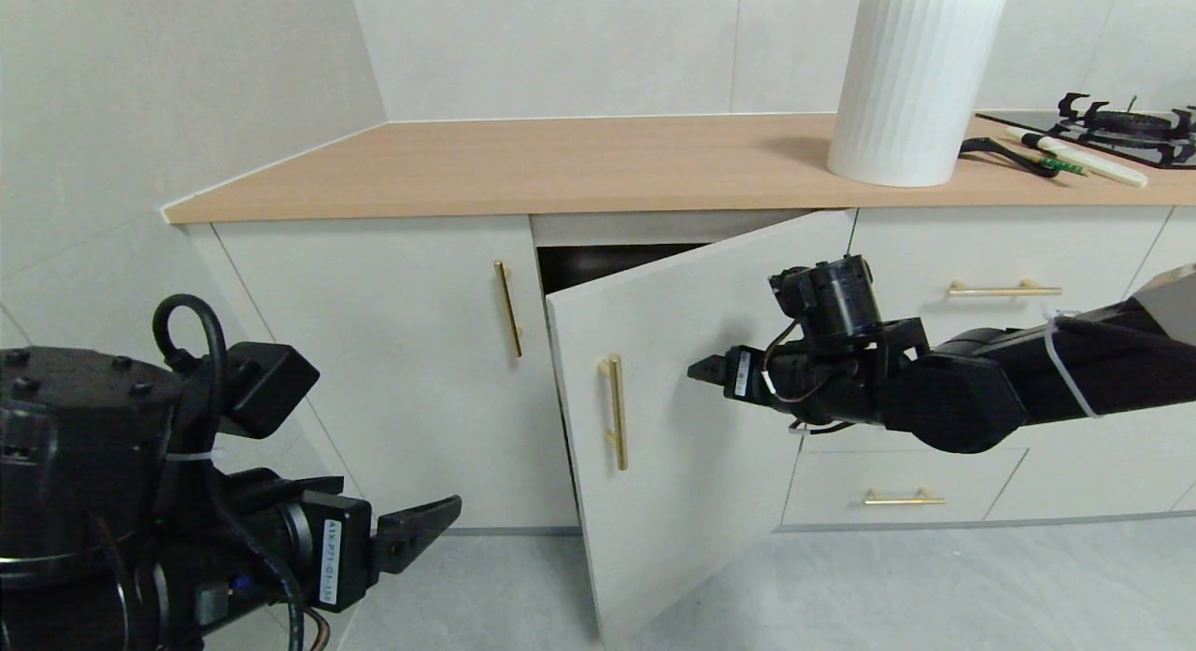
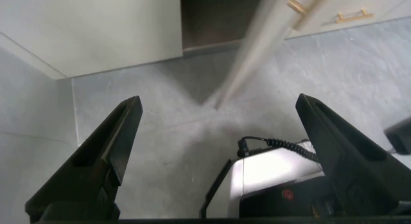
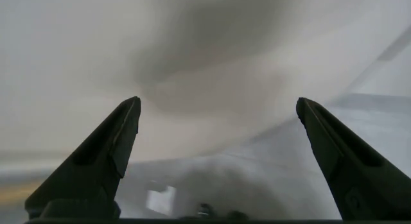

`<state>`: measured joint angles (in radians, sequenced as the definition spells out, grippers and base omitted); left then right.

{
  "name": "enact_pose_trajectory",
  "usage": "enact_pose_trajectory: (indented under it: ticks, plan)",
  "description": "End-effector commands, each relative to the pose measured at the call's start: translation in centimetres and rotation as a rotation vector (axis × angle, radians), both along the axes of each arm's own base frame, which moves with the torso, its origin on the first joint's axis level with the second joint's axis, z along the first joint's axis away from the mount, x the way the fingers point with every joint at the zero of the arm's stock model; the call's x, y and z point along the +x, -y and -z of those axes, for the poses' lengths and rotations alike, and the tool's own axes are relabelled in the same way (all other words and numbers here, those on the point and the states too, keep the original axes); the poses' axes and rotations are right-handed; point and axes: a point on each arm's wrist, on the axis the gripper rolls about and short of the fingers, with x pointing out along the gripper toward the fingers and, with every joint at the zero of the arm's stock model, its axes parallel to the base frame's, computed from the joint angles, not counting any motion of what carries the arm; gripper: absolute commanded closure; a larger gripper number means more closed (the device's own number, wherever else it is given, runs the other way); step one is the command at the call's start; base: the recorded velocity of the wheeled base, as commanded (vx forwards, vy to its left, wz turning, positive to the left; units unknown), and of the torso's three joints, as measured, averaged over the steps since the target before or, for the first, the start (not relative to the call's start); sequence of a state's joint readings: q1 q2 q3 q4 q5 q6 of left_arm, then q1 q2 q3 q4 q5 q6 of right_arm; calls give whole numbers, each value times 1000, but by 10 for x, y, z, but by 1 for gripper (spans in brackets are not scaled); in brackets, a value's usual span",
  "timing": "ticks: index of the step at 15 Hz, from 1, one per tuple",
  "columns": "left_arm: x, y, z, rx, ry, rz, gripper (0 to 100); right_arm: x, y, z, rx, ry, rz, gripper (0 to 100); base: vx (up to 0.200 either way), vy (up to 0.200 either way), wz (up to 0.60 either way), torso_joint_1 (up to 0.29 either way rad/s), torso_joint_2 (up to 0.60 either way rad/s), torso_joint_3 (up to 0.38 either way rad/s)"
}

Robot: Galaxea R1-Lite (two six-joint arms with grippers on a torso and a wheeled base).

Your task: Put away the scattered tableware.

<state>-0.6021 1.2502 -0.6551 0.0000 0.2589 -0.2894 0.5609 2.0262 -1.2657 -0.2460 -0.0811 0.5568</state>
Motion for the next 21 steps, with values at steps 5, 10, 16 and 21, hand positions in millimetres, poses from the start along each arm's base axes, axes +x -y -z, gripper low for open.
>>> enact_pose_trajectory:
  ticks: [5,10,16,21]
  plan:
    - [1,0,1,4,-2,-5,0,33,-31,5,231,-52,111,0,0,0,0,0,0,0]
    - [2,1,2,7,-6,-5,0,64,-42,13,309,-17,262,0,0,0,0,0,0,0]
    - [2,1,2,8,-7,-5,0,87,-36,18,352,16,351,0,0,0,0,0,0,0]
    - [2,1,2,7,-6,-5,0,101,-33,24,355,46,409,0,0,0,0,0,0,0]
